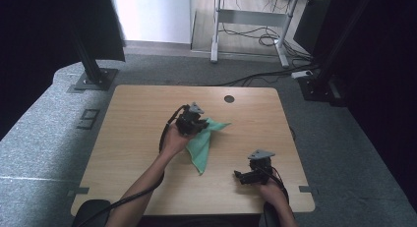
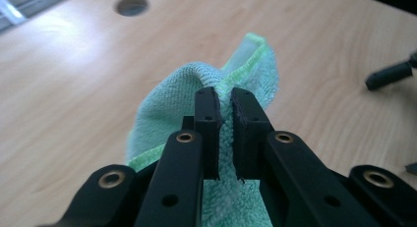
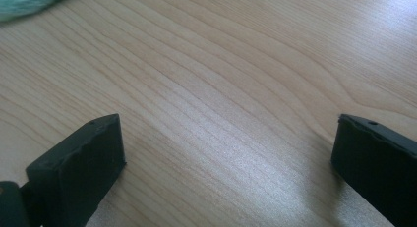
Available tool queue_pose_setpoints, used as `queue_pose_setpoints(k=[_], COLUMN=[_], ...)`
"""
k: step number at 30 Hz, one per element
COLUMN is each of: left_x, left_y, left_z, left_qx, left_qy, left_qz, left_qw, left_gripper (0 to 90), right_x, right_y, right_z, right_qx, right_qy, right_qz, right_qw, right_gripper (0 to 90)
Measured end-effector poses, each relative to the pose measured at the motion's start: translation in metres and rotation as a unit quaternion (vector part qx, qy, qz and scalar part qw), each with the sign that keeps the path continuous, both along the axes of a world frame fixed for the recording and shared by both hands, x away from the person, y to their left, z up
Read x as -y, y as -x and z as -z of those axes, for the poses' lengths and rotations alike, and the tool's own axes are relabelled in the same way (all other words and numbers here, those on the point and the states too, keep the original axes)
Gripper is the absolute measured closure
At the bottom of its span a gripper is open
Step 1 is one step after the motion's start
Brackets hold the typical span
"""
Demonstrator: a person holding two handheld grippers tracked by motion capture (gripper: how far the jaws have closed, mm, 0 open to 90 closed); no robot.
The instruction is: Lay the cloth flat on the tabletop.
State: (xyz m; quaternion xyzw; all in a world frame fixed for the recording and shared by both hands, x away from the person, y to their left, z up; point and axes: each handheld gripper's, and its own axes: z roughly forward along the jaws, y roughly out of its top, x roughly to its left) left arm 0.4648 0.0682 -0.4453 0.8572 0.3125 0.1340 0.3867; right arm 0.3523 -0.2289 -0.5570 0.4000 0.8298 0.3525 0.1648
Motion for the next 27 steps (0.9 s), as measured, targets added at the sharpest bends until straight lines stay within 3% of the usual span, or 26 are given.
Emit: queue_pose_setpoints(k=[7,16,22,23,25,26,27], left_x=[-0.031,-0.075,-0.088,-0.089,-0.089,-0.086,-0.086], left_y=[-0.009,-0.013,-0.010,-0.010,-0.008,-0.006,-0.006], left_z=[0.002,0.046,0.064,0.066,0.064,0.054,0.054], left_qx=[-0.007,-0.051,-0.074,-0.078,-0.068,-0.054,-0.054], left_qy=[-0.002,-0.021,-0.034,-0.039,-0.040,-0.027,-0.027], left_qz=[-0.044,-0.100,-0.108,-0.108,-0.106,-0.093,-0.093], left_qw=[0.9990,0.9934,0.9908,0.9903,0.9912,0.9938,0.9938], left_gripper=[81.5,80.5,78.5,76.7,62.6,59.7,57.5], right_x=[0.000,0.000,0.000,0.000,0.000,0.000,0.000], right_y=[0.000,0.000,0.000,0.000,0.000,0.000,0.000], right_z=[0.000,0.000,0.000,0.000,0.000,0.000,0.000], right_qx=[0.001,0.000,0.000,0.000,-0.001,-0.001,0.000], right_qy=[0.000,0.000,0.000,0.000,0.000,0.000,0.000], right_qz=[0.000,0.000,0.000,0.000,0.001,0.001,0.000], right_qw=[1.0000,1.0000,1.0000,1.0000,1.0000,1.0000,1.0000], right_gripper=[0.0,0.0,0.0,0.0,0.0,0.0,0.0])
